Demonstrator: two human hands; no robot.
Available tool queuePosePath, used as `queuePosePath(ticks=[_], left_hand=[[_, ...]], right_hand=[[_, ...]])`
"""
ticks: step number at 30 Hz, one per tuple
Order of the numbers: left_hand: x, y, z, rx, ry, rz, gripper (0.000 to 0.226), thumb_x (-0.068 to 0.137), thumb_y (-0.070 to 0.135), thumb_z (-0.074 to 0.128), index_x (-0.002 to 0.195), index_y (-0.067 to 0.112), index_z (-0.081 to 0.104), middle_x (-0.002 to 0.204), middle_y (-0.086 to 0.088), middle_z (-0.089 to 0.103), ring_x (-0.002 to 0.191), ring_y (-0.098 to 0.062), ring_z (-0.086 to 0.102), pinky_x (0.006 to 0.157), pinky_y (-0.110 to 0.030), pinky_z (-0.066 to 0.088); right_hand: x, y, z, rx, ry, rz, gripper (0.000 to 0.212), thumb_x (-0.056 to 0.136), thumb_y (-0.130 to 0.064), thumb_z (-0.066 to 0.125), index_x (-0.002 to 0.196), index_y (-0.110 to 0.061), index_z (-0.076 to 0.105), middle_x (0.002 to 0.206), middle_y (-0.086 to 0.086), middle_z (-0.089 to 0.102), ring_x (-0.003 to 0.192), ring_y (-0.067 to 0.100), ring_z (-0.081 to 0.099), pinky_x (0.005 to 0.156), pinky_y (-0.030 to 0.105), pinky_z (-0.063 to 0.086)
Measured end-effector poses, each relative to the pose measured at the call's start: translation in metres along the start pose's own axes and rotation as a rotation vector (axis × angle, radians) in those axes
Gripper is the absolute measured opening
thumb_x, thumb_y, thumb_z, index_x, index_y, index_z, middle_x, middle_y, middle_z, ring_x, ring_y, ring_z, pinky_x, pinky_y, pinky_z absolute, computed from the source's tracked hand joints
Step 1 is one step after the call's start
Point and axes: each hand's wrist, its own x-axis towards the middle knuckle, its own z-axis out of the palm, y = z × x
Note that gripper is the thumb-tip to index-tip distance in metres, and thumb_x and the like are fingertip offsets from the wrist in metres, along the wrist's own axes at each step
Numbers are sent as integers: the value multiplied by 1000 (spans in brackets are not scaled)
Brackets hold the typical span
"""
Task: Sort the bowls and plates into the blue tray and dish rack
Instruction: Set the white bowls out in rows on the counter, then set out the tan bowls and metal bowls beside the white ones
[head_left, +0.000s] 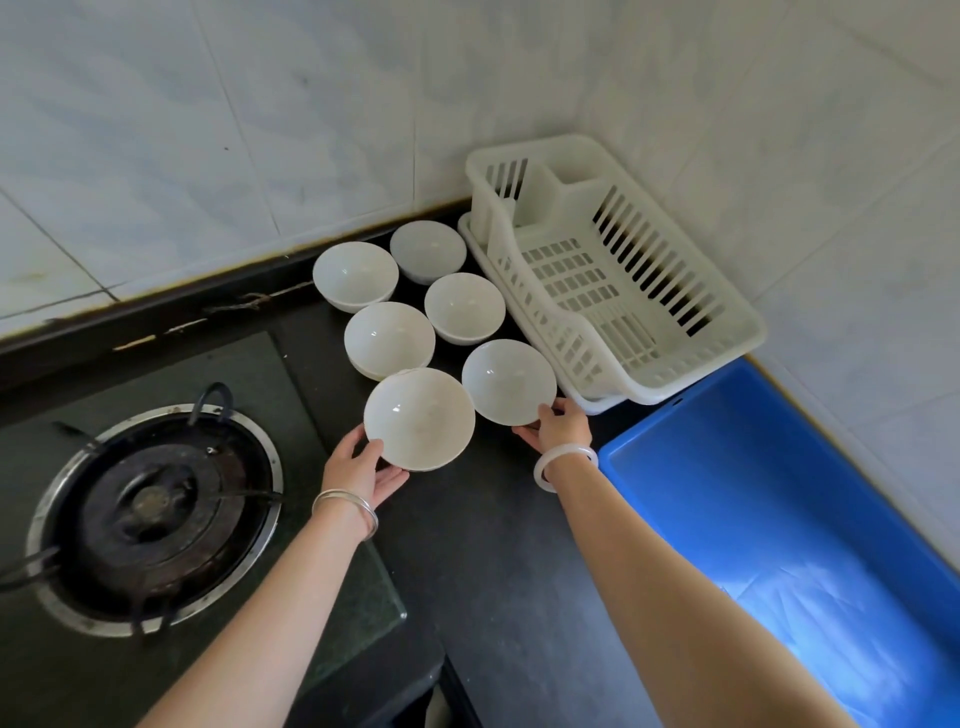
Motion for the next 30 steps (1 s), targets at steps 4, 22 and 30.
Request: queuePosePath(ticks=[4,22,30], left_hand=[[-3,-2,2,-21,35,-14,39,92,9,51,130,14,47,125,-17,53,95,-33,60,77,-42,53],[-13,-15,6,-7,122,67,36,92,17,52,128,12,50,116,-13,58,89,-25,63,78,-33,54],[-58,-65,11,378,-68,66,33,94,12,46,125,4,52,126,-15,55,102,-25,58,90,-31,49]], right_hand=[[2,2,3,51,-28,24,35,93,-5,49,126,-12,50,116,15,60,94,31,65,67,34,59],[-14,1,-6,-15,-144,48,40,97,-23,45,137,-17,42,119,10,61,84,22,66,68,31,55],[-70,30,-77,-226,-103,-171,25,97,-28,41,114,-20,57,103,3,67,81,15,65,68,24,51]])
